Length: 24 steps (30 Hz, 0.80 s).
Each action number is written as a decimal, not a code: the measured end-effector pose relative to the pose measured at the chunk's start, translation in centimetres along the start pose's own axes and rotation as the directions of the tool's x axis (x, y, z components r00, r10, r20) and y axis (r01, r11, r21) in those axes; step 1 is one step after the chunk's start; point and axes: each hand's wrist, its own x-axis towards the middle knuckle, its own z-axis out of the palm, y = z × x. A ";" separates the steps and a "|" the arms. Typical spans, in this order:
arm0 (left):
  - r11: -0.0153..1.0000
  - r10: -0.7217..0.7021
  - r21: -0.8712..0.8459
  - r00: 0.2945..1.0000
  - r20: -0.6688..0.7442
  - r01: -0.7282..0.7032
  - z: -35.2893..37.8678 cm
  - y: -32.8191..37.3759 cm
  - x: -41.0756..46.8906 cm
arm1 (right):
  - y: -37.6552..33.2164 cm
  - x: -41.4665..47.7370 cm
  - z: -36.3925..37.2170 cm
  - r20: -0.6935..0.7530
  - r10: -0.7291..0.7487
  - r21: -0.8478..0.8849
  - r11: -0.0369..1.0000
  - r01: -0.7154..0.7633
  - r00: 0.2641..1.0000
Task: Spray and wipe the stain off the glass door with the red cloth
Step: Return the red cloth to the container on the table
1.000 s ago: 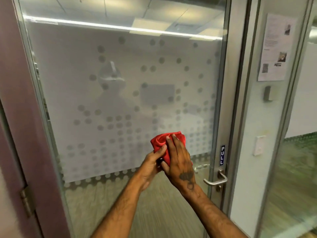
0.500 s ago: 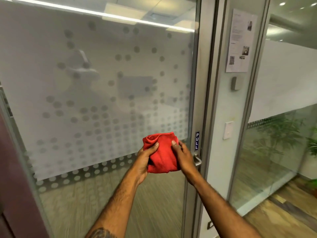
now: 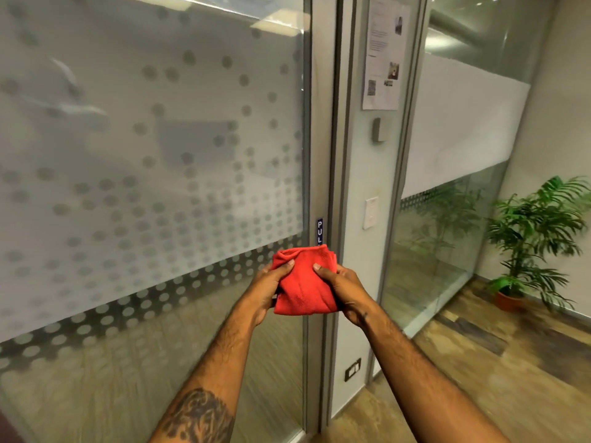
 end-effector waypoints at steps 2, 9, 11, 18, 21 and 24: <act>1.000 -0.001 -0.003 1.000 0.020 0.001 1.7 -0.3 0.2 | 0.2 -0.1 -1.8 -0.051 -0.004 -0.006 1.000 0.004 0.999; 0.994 -0.079 -0.066 0.996 0.039 0.082 10.4 -1.9 1.1 | -0.2 -1.3 -9.7 -0.187 -0.028 0.009 1.000 0.030 0.982; 0.992 -0.100 -0.074 0.993 0.058 0.104 13.4 -2.5 1.4 | -0.5 -2.1 -12.4 -0.218 -0.042 0.016 0.999 0.046 0.975; 0.989 -0.135 -0.049 0.981 0.140 0.143 24.5 -5.0 1.1 | -1.9 -5.7 -23.0 -0.341 -0.068 0.009 0.997 0.075 0.938; 0.983 -0.165 -0.044 0.966 0.197 0.177 29.4 -5.7 0.2 | -2.5 -7.5 -27.6 -0.396 -0.066 0.015 0.997 0.078 0.916; 0.971 -0.208 -0.059 0.935 0.286 0.234 34.6 -6.6 -1.1 | -3.1 -9.7 -32.1 -0.457 -0.068 0.024 0.996 0.088 0.887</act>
